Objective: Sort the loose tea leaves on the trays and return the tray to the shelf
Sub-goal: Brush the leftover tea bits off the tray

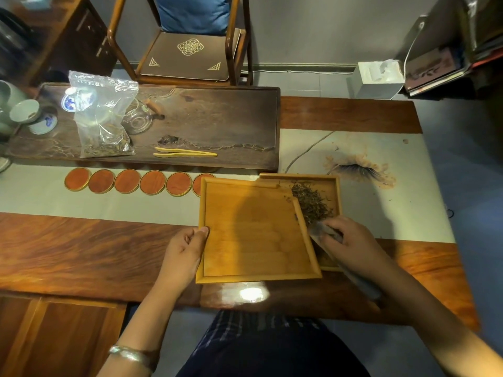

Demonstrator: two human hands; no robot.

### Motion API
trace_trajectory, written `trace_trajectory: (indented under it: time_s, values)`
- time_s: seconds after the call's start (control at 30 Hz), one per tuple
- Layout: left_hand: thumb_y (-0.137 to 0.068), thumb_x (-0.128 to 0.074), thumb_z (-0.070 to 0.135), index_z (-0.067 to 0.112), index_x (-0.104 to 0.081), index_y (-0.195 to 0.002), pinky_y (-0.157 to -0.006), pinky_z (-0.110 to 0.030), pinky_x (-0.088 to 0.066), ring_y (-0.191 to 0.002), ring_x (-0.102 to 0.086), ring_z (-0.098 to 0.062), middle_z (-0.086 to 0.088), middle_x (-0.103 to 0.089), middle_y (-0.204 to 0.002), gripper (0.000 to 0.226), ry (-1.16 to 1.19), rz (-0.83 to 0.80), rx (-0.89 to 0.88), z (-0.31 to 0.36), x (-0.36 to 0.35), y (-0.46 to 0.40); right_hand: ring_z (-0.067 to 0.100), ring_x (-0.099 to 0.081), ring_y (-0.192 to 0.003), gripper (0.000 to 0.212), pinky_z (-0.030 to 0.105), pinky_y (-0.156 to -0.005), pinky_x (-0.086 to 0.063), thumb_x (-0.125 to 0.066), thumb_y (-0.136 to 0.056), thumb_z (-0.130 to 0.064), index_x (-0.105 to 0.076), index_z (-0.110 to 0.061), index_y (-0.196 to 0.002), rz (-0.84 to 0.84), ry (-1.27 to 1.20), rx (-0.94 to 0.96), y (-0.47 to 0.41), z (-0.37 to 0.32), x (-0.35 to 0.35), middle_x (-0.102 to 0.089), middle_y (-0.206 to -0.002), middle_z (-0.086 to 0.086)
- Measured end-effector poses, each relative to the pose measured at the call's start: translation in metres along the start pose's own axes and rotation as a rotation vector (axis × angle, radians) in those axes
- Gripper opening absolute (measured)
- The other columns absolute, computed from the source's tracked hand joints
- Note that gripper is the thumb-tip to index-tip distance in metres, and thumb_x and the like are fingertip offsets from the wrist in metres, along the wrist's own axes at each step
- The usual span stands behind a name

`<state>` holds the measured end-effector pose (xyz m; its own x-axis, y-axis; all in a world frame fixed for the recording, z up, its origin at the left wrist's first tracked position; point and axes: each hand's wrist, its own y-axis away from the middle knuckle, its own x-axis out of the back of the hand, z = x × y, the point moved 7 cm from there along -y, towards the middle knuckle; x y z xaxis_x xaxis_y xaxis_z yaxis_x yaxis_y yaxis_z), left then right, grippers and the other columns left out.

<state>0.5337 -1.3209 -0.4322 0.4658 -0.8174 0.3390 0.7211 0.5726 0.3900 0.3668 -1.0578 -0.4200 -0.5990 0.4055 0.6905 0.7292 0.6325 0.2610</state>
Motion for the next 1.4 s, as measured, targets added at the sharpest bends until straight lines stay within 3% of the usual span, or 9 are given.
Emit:
trace_trajectory:
  time_s: [0.13, 0.27, 0.47, 0.6, 0.77, 0.97, 1.07, 1.2, 1.4]
  values:
    - [-0.099, -0.048, 0.024, -0.016, -0.052, -0.077, -0.065, -0.039, -0.038, -0.063, -0.048, -0.026, -0.018, -0.054, -0.070, 0.046, 0.014, -0.018, 0.012, 0.007, 0.004, -0.004, 0.005, -0.053, -0.077, 0.013, 0.030, -0.068, -0.045, -0.061, -0.086, -0.021, -0.071, -0.027, -0.093, -0.148, -0.039, 0.031, 0.027, -0.013, 0.001, -0.057, -0.087, -0.006]
    - [-0.099, -0.047, 0.026, -0.015, -0.053, -0.081, -0.063, -0.037, -0.039, -0.062, -0.049, -0.024, -0.016, -0.053, -0.068, 0.045, -0.017, -0.030, -0.019, 0.013, -0.001, -0.004, 0.005, -0.053, -0.080, 0.014, 0.030, -0.070, -0.046, -0.057, -0.087, -0.026, -0.069, -0.028, -0.095, -0.221, 0.053, 0.077, 0.031, -0.020, -0.008, -0.054, -0.089, -0.008]
    - [-0.099, -0.047, 0.022, 0.007, -0.056, -0.070, -0.051, -0.014, -0.040, -0.052, -0.051, -0.005, 0.003, -0.054, -0.057, 0.034, -0.072, -0.058, -0.085, 0.021, -0.009, 0.003, 0.005, -0.047, -0.077, 0.015, 0.020, -0.061, -0.036, -0.050, -0.093, -0.031, -0.063, -0.026, -0.096, -0.176, 0.223, 0.037, 0.013, -0.009, -0.024, -0.044, -0.088, -0.008]
    - [-0.099, -0.046, 0.020, 0.013, -0.052, -0.066, -0.050, -0.011, -0.038, -0.049, -0.049, -0.001, 0.012, -0.053, -0.051, 0.034, -0.074, -0.064, -0.097, 0.019, -0.010, 0.008, 0.009, -0.047, -0.075, 0.017, 0.022, -0.058, -0.033, -0.049, -0.093, -0.028, -0.063, -0.020, -0.094, -0.128, 0.236, -0.003, -0.007, -0.004, -0.030, -0.044, -0.087, -0.005]
    - [-0.098, -0.048, 0.024, -0.006, -0.056, -0.076, -0.057, -0.022, -0.040, -0.058, -0.053, -0.011, -0.003, -0.056, -0.063, 0.038, -0.093, -0.057, -0.081, 0.013, -0.007, 0.010, 0.013, -0.051, -0.080, 0.015, 0.027, -0.067, -0.044, -0.050, -0.095, -0.024, -0.063, -0.019, -0.101, -0.065, 0.244, -0.040, -0.038, -0.002, -0.035, -0.048, -0.098, 0.002]
    - [-0.099, -0.048, 0.021, -0.006, -0.054, -0.072, -0.051, -0.016, -0.038, -0.053, -0.050, -0.010, -0.006, -0.053, -0.061, 0.039, -0.066, -0.065, -0.044, 0.005, -0.010, 0.015, 0.020, -0.053, -0.088, 0.020, 0.034, -0.076, -0.047, -0.048, -0.097, -0.024, -0.063, -0.014, -0.105, -0.040, 0.274, -0.091, -0.072, 0.004, -0.034, -0.051, -0.108, 0.008]
    - [-0.099, -0.047, 0.021, 0.003, -0.055, -0.070, -0.049, -0.015, -0.037, -0.050, -0.049, -0.006, -0.004, -0.052, -0.058, 0.035, -0.060, -0.046, -0.031, 0.004, -0.009, 0.016, 0.016, -0.050, -0.081, 0.014, 0.028, -0.067, -0.041, -0.049, -0.095, -0.021, -0.062, -0.019, -0.092, 0.008, 0.240, -0.055, -0.071, -0.001, -0.021, -0.050, -0.096, 0.003]
    - [-0.099, -0.048, 0.021, 0.005, -0.055, -0.070, -0.048, -0.014, -0.038, -0.048, -0.049, -0.003, -0.001, -0.052, -0.057, 0.034, -0.036, -0.001, -0.021, 0.004, -0.005, 0.012, 0.009, -0.046, -0.066, 0.028, 0.026, -0.057, -0.030, -0.053, -0.090, -0.017, -0.046, -0.027, -0.064, -0.006, 0.127, -0.003, -0.041, -0.014, -0.003, -0.046, -0.075, -0.004]
    - [-0.099, -0.047, 0.025, -0.005, -0.057, -0.074, -0.050, -0.013, -0.039, -0.051, -0.051, -0.005, -0.004, -0.055, -0.060, 0.040, -0.055, 0.004, -0.044, 0.005, -0.003, 0.010, 0.008, -0.048, -0.073, 0.013, 0.018, -0.058, -0.030, -0.052, -0.093, -0.029, -0.061, -0.025, -0.085, -0.129, 0.113, 0.039, 0.019, -0.023, -0.030, -0.046, -0.084, -0.006]
